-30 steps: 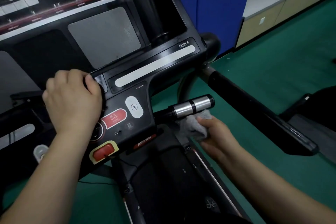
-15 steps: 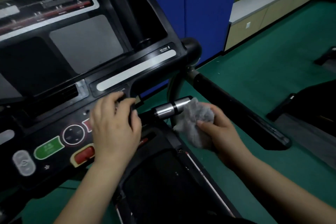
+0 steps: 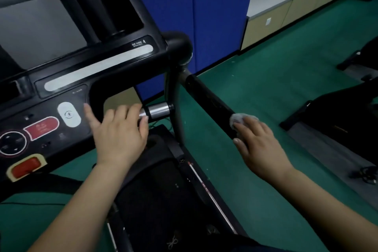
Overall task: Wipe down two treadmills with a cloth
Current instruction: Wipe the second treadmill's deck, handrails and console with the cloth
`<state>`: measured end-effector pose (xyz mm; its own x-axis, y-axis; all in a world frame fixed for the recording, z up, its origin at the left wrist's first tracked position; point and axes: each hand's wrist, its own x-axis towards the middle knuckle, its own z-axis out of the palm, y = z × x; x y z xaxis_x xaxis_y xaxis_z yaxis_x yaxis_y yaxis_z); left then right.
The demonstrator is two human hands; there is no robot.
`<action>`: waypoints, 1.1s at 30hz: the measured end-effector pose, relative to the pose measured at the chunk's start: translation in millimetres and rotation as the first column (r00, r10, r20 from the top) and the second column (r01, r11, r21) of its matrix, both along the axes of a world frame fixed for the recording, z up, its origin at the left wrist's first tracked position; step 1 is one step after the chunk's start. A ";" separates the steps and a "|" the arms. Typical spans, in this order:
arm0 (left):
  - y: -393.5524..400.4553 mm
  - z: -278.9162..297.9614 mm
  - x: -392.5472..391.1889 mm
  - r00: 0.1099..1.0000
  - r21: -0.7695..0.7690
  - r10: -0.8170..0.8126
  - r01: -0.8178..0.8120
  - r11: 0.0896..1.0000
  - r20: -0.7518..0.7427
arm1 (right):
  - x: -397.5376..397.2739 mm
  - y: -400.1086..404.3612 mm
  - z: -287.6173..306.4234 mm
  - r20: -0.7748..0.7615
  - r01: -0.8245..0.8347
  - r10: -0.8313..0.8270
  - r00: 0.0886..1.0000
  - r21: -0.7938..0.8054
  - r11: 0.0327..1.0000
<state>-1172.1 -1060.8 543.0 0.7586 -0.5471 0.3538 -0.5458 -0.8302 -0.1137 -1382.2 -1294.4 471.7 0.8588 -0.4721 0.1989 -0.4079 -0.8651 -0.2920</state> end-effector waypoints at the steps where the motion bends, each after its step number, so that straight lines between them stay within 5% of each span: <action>1: -0.7 0.3 -0.6 1.000 0.002 0.007 -0.007 1.000 0.008 | 11.3 -4.3 1.9 -0.032 -0.042 0.042 0.999 -0.001 0.999; 6: -1.3 1.4 -1.9 1.000 0.037 0.023 -0.023 0.999 0.007 | 55.3 -22.2 -5.3 -0.148 -0.198 0.204 0.968 0.056 0.979; 15: 1.5 -0.4 1.0 0.999 0.008 -0.017 0.016 1.000 0.028 | -28.4 0.0 -0.7 0.008 -0.137 0.137 0.991 0.008 0.991; 22: -0.1 3.4 -3.8 1.000 -0.050 -0.018 0.017 0.999 -0.019 | 4.9 -15.2 -0.8 -0.027 -0.203 0.205 0.978 0.071 0.977; 28: -14.9 -8.1 -57.7 0.994 -0.322 -0.079 0.050 0.945 -0.077 | 49.8 -42.5 22.2 0.044 -0.324 0.328 0.944 0.325 0.888; 30: -34.7 -24.8 -87.6 0.982 -0.461 -0.138 0.063 0.885 -0.130 | 47.0 -51.9 24.8 0.120 -0.347 0.328 0.937 0.429 0.834; 33: -80.7 -51.0 -127.5 0.955 -0.661 -0.189 -0.010 0.751 -0.229 | 34.9 -75.7 6.8 0.115 -0.382 0.366 0.923 0.367 0.848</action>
<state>-1299.6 -1141.5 492.0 0.8347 -0.3300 0.4410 -0.5468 -0.5922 0.5919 -1347.2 -1370.2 478.5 0.9807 -0.1621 0.1094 -0.0568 -0.7713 -0.6339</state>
